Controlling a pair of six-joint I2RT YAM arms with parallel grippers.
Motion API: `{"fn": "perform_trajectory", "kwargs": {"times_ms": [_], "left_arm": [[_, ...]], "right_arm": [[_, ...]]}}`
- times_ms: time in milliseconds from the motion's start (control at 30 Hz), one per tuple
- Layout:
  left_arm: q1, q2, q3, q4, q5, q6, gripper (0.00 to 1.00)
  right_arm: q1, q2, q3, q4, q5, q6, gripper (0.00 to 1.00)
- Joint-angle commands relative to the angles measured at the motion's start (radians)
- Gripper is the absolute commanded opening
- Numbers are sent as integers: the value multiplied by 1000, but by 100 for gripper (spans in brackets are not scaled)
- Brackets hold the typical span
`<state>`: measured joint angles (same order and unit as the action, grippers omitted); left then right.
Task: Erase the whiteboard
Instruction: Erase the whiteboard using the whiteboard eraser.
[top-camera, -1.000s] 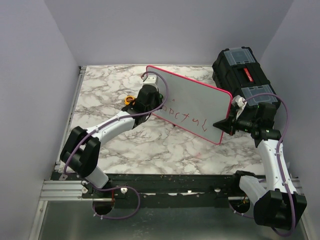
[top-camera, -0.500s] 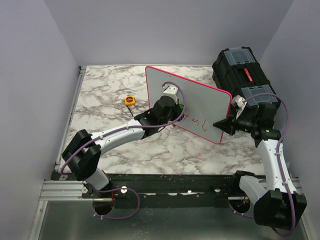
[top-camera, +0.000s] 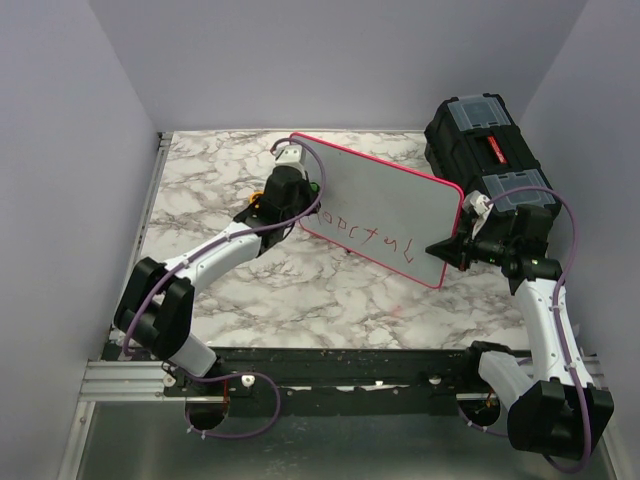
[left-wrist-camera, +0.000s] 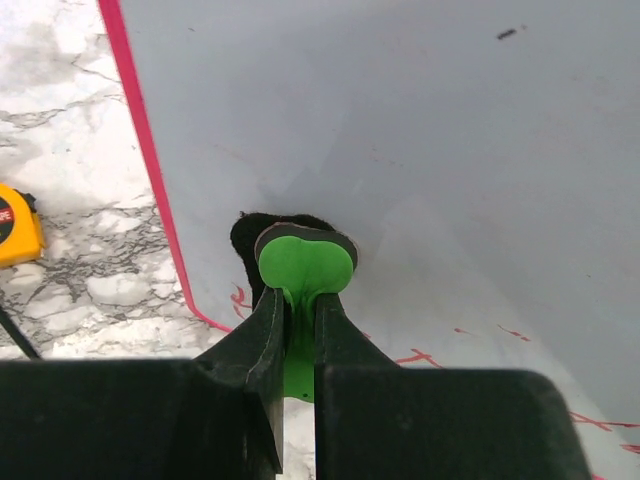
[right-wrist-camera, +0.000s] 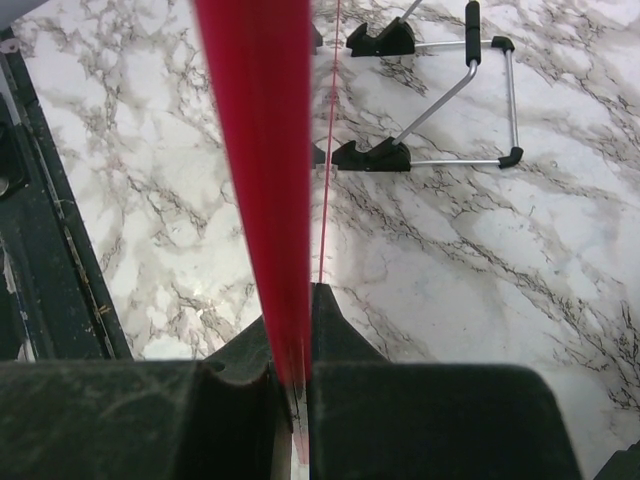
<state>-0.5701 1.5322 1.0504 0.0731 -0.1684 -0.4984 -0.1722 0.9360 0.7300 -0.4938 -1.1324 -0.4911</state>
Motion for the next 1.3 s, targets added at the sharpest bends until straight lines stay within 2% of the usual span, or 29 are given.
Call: {"fn": "perform_trajectory", "kwargs": {"times_ms": [0,233,367,533,733,900,1100,1267], "left_arm": [[-58,-29,12,58,48,1,0],[-276,13,54,79,-4,-25,0],[-331,44,83,71,-27,-25,0],[-294,25,55,50,-52,-2,0],[-94,-3,-45,63,4,-14,0],[15,-16,-57,54,40,13,0],[14,-36,-36,59,89,10,0],[-117,-44,-24,73,67,-4,0]], "right_arm": [[25,-8,24,-22,-148,-17,0],[25,-8,22,-22,-146,-17,0],[25,-8,22,-23,-147,-17,0],[25,-15,23,-25,-150,-17,0],[24,-20,25,-26,-153,-19,0],[24,-19,25,-26,-153,-18,0],[24,-13,23,-25,-152,-18,0],[25,-10,23,-24,-150,-18,0]]}}
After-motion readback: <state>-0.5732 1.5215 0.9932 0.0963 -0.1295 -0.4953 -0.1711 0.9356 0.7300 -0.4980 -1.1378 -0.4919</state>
